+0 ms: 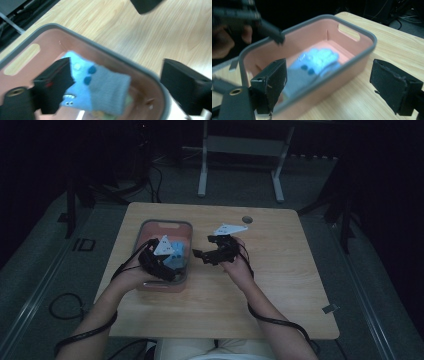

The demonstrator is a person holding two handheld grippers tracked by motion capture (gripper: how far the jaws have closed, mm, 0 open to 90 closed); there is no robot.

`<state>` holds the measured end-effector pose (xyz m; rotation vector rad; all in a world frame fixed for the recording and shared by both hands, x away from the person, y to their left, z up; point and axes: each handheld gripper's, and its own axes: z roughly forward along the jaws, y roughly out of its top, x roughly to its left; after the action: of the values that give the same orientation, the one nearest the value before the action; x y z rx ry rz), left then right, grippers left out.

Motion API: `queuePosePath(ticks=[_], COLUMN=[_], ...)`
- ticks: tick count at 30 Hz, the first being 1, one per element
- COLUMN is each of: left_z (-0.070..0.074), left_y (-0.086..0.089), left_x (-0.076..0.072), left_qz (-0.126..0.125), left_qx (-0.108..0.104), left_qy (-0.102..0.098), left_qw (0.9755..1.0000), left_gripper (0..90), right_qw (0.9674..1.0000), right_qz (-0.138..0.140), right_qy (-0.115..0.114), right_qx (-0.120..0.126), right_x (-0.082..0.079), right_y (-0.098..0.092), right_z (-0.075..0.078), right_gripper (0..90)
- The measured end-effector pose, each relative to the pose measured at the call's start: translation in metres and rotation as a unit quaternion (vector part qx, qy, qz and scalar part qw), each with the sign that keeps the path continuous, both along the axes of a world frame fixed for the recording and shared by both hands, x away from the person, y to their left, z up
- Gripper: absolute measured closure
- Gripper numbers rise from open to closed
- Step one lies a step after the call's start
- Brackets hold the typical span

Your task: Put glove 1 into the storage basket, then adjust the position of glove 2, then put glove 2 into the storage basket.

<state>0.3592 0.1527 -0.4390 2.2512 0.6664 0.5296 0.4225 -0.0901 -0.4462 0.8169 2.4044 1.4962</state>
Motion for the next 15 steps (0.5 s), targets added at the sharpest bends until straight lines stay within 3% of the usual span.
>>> queuePosePath(ticks=[8,15], left_z=[-0.003,0.003], left_y=[-0.007,-0.023], left_x=[-0.011,-0.021], left_qz=[0.021,0.025], left_qx=[-0.016,-0.059], left_qy=[-0.001,-0.014], left_qw=[0.9997,0.9979], left_gripper=[6.6,7.3], right_qw=[0.9996,0.9996], right_qz=[0.001,0.002], right_qy=[-0.011,-0.013], right_qx=[-0.025,-0.026], right_x=[-0.017,-0.028], right_y=[-0.030,-0.051], right_z=[-0.007,-0.013], right_gripper=[14.1,14.2])
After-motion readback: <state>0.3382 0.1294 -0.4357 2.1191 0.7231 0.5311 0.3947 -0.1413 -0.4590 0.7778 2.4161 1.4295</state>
